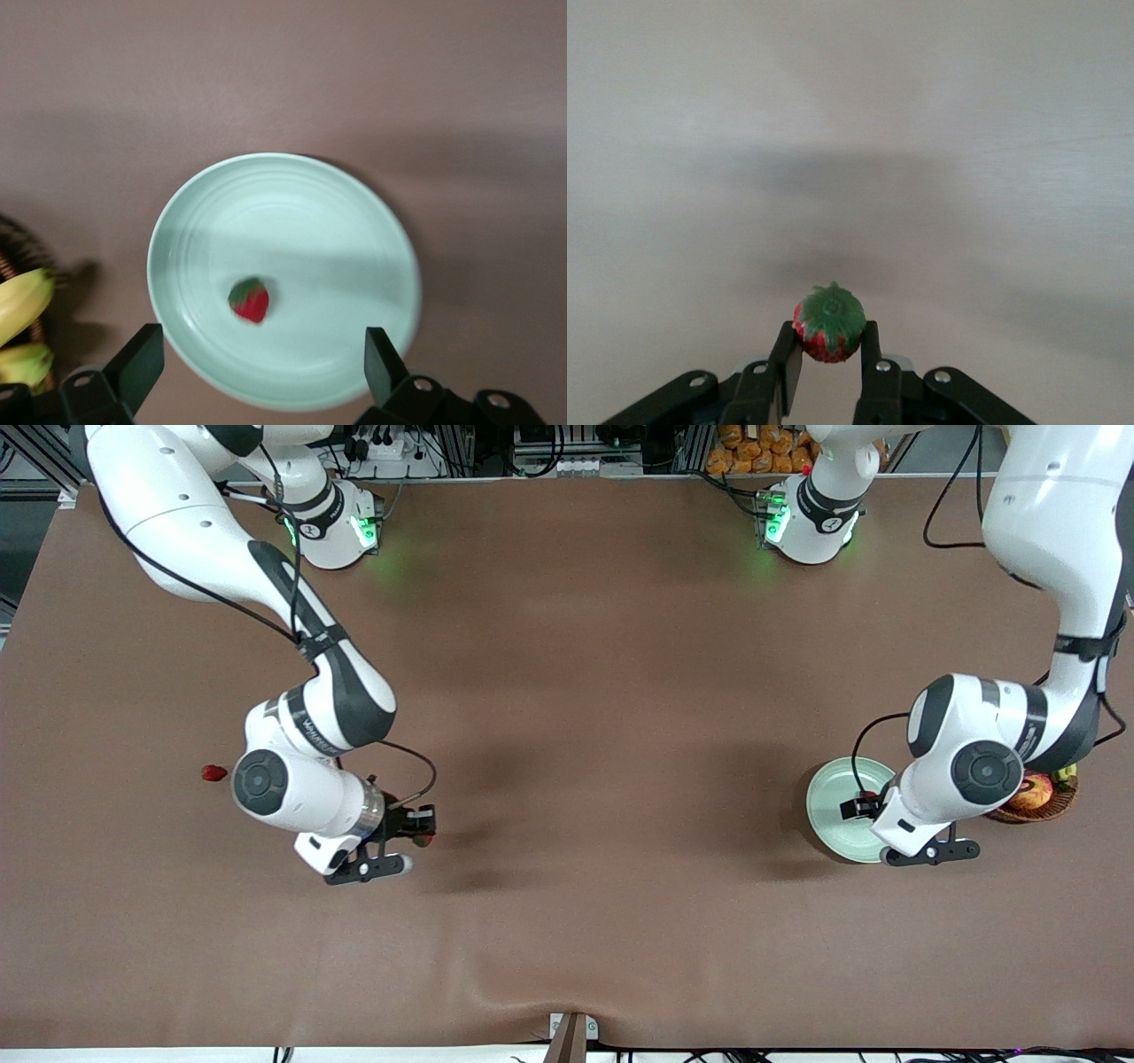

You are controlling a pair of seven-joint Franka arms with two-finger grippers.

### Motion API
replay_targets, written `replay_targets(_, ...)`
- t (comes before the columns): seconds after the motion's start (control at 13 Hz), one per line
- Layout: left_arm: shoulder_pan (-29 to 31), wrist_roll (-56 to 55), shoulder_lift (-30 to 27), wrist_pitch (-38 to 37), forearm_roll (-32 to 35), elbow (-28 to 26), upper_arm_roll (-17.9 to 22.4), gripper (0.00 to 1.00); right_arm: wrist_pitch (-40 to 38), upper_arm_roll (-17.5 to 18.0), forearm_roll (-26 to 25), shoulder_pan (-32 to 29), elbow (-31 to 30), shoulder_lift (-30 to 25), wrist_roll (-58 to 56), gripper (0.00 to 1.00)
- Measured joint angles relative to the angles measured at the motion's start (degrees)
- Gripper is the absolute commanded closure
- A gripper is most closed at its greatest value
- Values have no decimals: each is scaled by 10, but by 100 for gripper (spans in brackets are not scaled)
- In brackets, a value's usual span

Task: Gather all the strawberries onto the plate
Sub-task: 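Carry the strawberry with the right gripper to mid-table while the left gripper returns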

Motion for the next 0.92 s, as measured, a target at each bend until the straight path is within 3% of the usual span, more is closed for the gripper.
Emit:
replay_targets(0.23, -1, 2, -57, -70, -53, 14, -33, 0, 28, 6, 0, 51, -2, 0, 92, 100)
replay_targets(0.46, -2, 2, -78, -128, -82, 38, -63, 0, 66, 8, 0, 101, -3, 0, 185, 100)
replay_targets(0.92, -3, -5, -115, -168, -125, 54, -91, 0, 189, 8, 1, 198, -6, 24, 305, 100)
